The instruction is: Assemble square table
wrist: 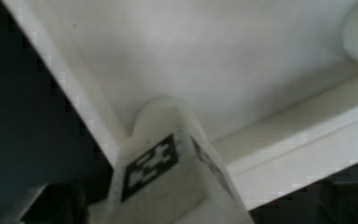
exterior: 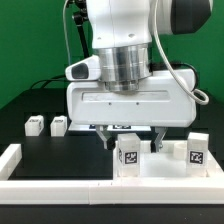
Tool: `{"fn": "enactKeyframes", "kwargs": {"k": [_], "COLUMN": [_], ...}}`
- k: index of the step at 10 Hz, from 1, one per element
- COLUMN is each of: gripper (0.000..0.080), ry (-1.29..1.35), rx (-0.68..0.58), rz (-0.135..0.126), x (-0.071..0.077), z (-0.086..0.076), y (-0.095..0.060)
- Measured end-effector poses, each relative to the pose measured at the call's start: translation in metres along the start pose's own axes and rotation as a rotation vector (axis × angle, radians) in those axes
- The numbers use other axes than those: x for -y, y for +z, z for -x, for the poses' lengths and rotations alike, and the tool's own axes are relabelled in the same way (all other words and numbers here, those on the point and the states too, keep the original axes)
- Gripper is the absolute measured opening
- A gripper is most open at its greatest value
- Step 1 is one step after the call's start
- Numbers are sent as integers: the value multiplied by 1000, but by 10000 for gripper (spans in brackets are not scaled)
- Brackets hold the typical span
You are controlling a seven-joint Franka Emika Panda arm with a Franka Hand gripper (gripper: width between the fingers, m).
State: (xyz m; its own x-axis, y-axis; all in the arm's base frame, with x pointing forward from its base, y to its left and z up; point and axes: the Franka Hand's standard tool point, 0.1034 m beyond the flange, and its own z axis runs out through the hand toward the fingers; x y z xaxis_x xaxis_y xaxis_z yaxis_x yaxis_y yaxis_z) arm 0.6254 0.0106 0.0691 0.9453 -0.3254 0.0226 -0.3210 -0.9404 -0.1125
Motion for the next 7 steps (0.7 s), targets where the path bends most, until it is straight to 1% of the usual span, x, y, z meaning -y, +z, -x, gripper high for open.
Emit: {"fn": "enactKeyframes", "kwargs": {"k": [2, 3, 4, 5, 6, 7], "gripper": [649, 649, 563, 426, 426, 289], "ry": [-169, -162, -128, -128, -94, 16], "rx": [-2, -23, -22, -22, -21, -21], "rz": [4, 7, 7, 7, 5, 2], "x": [-8, -8, -9, -9, -9, -8], "z": [-3, -5, -5, -5, -5, -5], "y": [0, -1, 0, 0, 0, 0]}}
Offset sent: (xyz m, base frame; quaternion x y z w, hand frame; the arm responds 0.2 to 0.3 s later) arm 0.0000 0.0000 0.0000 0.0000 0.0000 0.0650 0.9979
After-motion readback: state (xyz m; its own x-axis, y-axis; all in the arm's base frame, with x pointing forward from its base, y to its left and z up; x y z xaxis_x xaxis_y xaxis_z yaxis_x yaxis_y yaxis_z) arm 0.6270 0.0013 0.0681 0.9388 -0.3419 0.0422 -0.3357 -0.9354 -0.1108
